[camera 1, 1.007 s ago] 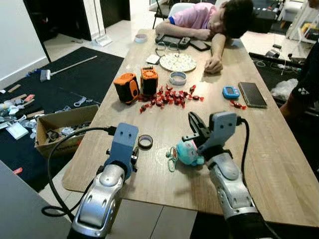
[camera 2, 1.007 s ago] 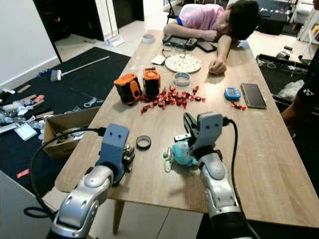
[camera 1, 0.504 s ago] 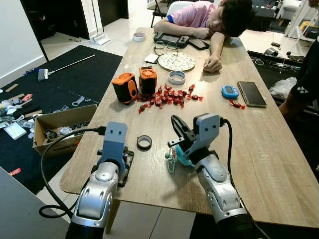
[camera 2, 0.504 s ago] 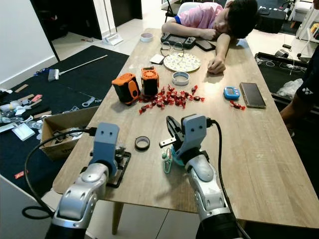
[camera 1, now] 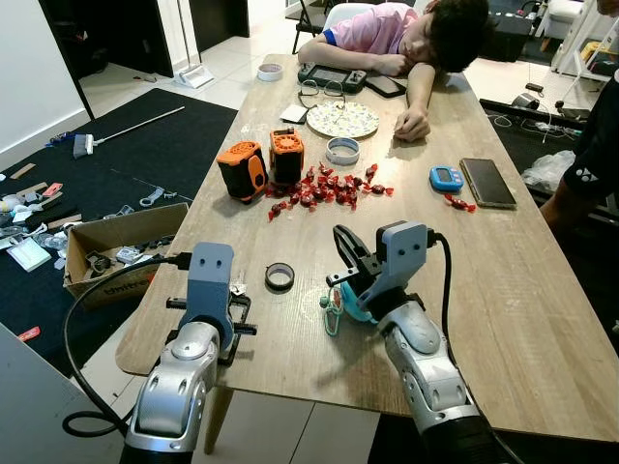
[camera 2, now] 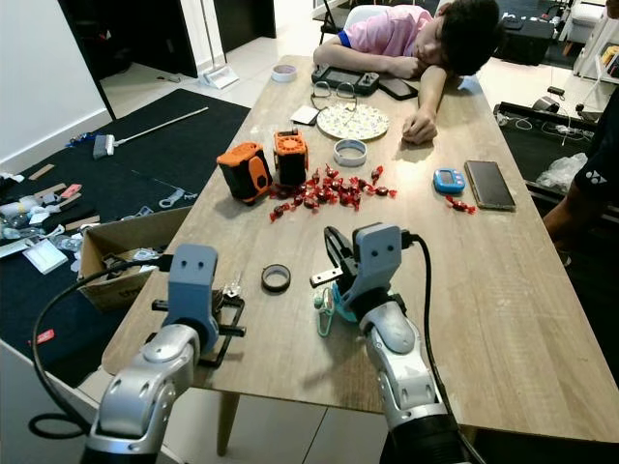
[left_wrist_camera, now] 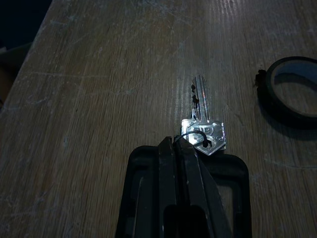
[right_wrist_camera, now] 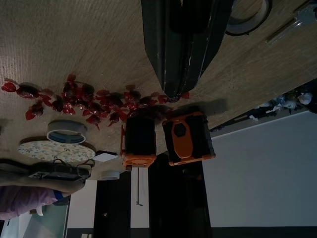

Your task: Hang keys on a hook

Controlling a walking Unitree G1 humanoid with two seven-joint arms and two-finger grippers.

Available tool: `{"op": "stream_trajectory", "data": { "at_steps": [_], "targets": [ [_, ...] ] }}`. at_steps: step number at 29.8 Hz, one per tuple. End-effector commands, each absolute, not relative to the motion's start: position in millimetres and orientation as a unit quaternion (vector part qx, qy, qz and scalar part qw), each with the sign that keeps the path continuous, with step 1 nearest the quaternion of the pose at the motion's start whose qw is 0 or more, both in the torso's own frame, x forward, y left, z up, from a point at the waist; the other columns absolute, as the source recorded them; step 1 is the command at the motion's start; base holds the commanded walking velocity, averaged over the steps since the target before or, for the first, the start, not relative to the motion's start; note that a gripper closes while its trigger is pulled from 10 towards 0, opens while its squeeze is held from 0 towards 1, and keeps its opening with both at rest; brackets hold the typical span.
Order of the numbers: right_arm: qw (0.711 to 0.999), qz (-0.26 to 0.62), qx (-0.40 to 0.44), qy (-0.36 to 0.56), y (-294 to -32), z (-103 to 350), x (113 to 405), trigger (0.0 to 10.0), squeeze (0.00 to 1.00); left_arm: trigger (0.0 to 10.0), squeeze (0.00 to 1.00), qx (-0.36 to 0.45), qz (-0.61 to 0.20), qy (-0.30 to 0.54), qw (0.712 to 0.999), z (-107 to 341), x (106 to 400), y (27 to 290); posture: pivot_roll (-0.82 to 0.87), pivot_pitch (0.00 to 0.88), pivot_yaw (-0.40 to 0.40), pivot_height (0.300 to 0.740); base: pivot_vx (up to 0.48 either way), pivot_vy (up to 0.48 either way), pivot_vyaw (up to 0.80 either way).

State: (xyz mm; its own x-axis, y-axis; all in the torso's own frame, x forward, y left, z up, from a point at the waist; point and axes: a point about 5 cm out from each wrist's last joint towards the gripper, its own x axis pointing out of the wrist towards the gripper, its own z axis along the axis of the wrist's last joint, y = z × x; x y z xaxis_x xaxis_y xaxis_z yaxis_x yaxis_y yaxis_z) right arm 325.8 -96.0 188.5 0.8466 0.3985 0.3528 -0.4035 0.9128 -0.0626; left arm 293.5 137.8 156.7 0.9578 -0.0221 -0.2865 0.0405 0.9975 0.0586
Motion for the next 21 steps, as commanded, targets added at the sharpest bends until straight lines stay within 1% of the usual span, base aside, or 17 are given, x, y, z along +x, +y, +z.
{"op": "stream_trajectory", "data": {
  "at_steps": [1, 2, 3, 4, 5, 6, 7, 8, 10, 12, 13, 15, 16, 18, 19, 20, 21],
  "targets": [
    [0.962, 0.211, 0.007, -0.175, -95, 183, 326, 10.0, 0.00, 9.6, 0.00, 0.018, -0.027, 0.144, 0.989, 158, 288, 137, 0.20, 0.175, 0.011, 0.740, 0.000, 0.000, 0.00],
    [0.962, 0.211, 0.007, -0.176, -96, 183, 326, 10.0, 0.00, 10.0, 0.00, 0.012, -0.045, 0.118, 0.992, 168, 286, 135, 0.20, 0.173, 0.011, 0.740, 0.000, 0.000, 0.00],
    [0.962, 0.211, 0.007, -0.176, -96, 183, 326, 10.0, 0.00, 10.0, 0.00, 0.012, -0.045, 0.118, 0.992, 168, 286, 135, 0.20, 0.173, 0.011, 0.740, 0.000, 0.000, 0.00],
    [0.962, 0.210, 0.007, -0.176, -96, 184, 327, 10.0, 0.00, 10.0, 0.00, 0.005, -0.062, 0.089, 0.994, 179, 284, 133, 0.20, 0.171, 0.010, 0.740, 0.000, 0.000, 0.00],
    [0.961, 0.209, 0.007, -0.179, -97, 185, 327, 10.0, 0.00, 10.0, 0.00, 0.010, -0.076, 0.023, 0.997, 202, 282, 134, 0.21, 0.168, 0.011, 0.740, 0.000, 0.000, 0.00],
    [0.961, 0.209, 0.007, -0.179, -97, 185, 327, 10.0, 0.00, 10.0, 0.00, 0.010, -0.076, 0.023, 0.997, 202, 282, 134, 0.21, 0.168, 0.011, 0.740, 0.000, 0.000, 0.00],
    [0.961, 0.208, 0.008, -0.181, -97, 186, 328, 10.0, 0.00, 10.0, 0.00, 0.018, -0.084, -0.027, 0.996, 220, 280, 134, 0.21, 0.167, 0.010, 0.740, 0.000, 0.000, 0.00],
    [0.961, 0.207, 0.009, -0.183, -96, 187, 328, 10.0, 0.00, 10.0, 0.00, 0.018, -0.069, -0.080, 0.994, 241, 279, 139, 0.22, 0.163, 0.008, 0.740, 0.000, 0.000, 0.00],
    [0.961, 0.208, 0.012, -0.184, -95, 188, 329, 10.0, 0.00, 10.0, 0.00, -0.003, -0.034, -0.124, 0.992, 263, 279, 149, 0.23, 0.160, 0.006, 0.740, 0.000, 0.000, 0.00],
    [0.960, 0.208, 0.013, -0.185, -94, 188, 329, 10.0, 0.00, 10.0, 0.00, 0.007, -0.021, -0.129, 0.991, 267, 280, 152, 0.23, 0.160, 0.006, 0.740, 0.000, 0.000, 0.00],
    [0.960, 0.210, 0.014, -0.184, -93, 188, 329, 10.0, 0.00, 10.0, 0.00, 0.102, -0.013, -0.125, 0.987, 266, 282, 152, 0.23, 0.158, 0.000, 0.740, 0.000, 0.000, 0.00],
    [0.959, 0.216, 0.017, -0.184, -89, 188, 329, 10.0, 0.00, 10.0, 0.00, 0.096, 0.012, -0.105, 0.990, 262, 284, 160, 0.24, 0.162, 0.000, 0.740, 0.000, 0.000, 0.00],
    [0.958, 0.218, 0.018, -0.184, -87, 188, 329, 10.0, 0.00, 10.0, 0.00, 0.153, 0.026, -0.089, 0.984, 258, 285, 164, 0.24, 0.167, -0.004, 0.740, 0.000, 0.000, 0.00],
    [0.957, 0.223, 0.023, -0.184, -83, 189, 328, 10.0, 0.00, 10.0, 0.00, 0.159, 0.033, -0.079, 0.984, 256, 285, 173, 0.25, 0.176, -0.011, 0.740, 0.000, 0.000, 0.00],
    [0.956, 0.227, 0.023, -0.183, -82, 189, 328, 10.0, 0.00, 10.0, 0.00, 0.228, 0.033, -0.071, 0.970, 253, 285, 176, 0.25, 0.183, -0.012, 0.740, 0.000, 0.000, 0.00],
    [0.956, 0.230, 0.022, -0.182, -81, 188, 328, 10.0, 0.00, 10.0, 0.00, 0.251, 0.023, -0.067, 0.965, 250, 284, 176, 0.25, 0.171, -0.010, 0.740, 0.000, 0.000, 0.00],
    [0.955, 0.232, 0.020, -0.181, -80, 187, 328, 10.0, 0.00, 10.0, 0.00, 0.246, 0.039, -0.062, 0.967, 249, 284, 180, 0.25, 0.167, -0.009, 0.740, 0.000, 0.000, 0.00]
  ]
}}
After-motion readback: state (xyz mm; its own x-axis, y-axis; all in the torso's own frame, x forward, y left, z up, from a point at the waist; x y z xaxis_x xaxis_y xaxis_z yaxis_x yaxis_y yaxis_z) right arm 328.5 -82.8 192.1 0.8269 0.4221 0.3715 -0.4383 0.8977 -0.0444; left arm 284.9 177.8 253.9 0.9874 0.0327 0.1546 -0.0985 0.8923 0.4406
